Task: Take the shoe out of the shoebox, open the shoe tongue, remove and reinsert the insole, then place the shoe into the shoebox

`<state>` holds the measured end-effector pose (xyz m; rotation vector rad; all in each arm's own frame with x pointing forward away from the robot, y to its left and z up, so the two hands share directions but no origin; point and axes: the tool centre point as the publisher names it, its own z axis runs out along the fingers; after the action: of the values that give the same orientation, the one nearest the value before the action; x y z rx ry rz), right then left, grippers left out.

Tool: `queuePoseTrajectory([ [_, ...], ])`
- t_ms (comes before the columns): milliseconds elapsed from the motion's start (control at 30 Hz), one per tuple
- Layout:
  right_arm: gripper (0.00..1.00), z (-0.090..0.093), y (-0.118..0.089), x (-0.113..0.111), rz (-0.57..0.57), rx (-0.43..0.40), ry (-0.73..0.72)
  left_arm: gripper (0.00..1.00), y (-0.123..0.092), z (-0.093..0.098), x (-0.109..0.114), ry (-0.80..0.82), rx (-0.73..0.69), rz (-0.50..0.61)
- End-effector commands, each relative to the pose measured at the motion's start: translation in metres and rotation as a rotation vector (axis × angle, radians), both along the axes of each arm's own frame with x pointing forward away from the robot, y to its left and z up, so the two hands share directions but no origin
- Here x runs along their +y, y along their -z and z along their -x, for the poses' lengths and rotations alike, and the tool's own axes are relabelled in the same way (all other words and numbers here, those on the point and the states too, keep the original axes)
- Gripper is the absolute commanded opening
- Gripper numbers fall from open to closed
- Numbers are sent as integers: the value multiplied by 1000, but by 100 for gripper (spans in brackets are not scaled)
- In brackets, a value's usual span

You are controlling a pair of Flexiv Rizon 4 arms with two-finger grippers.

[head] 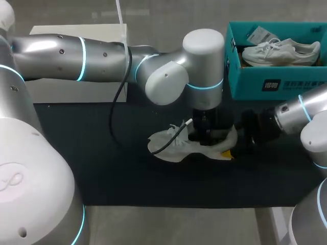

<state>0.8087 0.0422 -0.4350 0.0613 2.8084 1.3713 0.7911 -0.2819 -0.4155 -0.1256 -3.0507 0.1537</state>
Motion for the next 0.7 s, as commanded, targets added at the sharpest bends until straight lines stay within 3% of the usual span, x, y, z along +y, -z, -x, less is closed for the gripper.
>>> queuePoseTrajectory([
  [33,0,-1,2,4,0,0,1,35,28,-4,-10,-23,-66,-1],
  [267,0,-1,2,4,0,0,1,32,41,-22,-5,-92,-181,-5],
  [500,0,-1,2,4,0,0,1,2,47,-29,-5,-133,-202,-3],
  [700,0,-1,2,4,0,0,1,0,51,-25,-8,-158,-226,-6],
])
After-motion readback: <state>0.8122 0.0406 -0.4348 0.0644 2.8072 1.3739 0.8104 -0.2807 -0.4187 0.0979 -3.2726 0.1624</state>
